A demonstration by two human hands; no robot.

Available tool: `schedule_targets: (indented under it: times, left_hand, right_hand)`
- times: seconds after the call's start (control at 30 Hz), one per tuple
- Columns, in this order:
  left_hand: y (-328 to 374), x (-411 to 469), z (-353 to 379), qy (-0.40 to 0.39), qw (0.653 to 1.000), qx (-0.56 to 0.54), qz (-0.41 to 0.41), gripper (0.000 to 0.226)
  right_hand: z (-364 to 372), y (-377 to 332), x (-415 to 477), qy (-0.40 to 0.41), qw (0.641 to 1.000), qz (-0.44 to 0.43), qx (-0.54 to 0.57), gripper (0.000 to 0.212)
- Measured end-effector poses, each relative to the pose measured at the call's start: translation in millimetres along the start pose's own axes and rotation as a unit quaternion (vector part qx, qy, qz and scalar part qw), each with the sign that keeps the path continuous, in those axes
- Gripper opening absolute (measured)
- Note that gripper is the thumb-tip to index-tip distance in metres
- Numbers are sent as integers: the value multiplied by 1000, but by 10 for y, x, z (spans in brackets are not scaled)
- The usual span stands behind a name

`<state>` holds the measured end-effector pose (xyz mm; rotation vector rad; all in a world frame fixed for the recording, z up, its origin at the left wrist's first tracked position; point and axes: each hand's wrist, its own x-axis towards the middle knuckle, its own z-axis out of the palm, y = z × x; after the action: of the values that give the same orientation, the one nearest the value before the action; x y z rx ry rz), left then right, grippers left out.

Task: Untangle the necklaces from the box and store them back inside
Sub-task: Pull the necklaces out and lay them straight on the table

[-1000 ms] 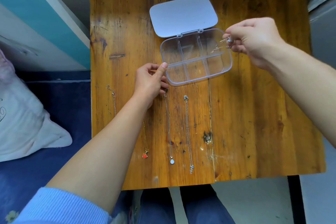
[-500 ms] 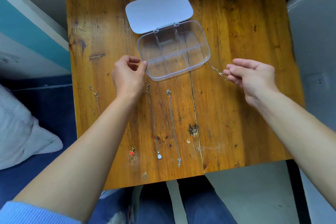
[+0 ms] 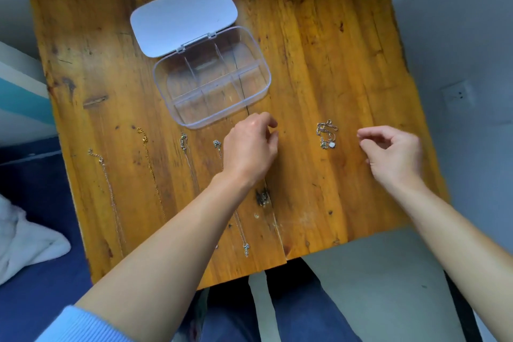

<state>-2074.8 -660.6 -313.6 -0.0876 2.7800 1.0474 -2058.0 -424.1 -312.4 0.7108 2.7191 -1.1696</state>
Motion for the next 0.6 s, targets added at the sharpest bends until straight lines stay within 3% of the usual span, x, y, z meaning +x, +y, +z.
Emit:
schedule_targets:
  times: [0.13,0.2,0.27,0.5,0.6]
  left_hand:
    - [143,152,215,-55,998,34,13,16]
    - [198,234,280,-68,997,45,13,17]
    - [241,309,324,-73,996,54,20,16]
    - [384,460,419,-107,986,89,90,19]
    - [445,475,494,-125,982,82,118,22]
  right_hand:
    - [72,37,-25,-61,995,-11,-73,5]
    - [197,2,-46,-72,990,-12,-119,21]
    - [287,-34,-54,-55,985,-35,-159,19]
    - [25,261,-62,-42,985,-6,-166,11]
    - [-147,427,-96,-58,993,0,-105,13]
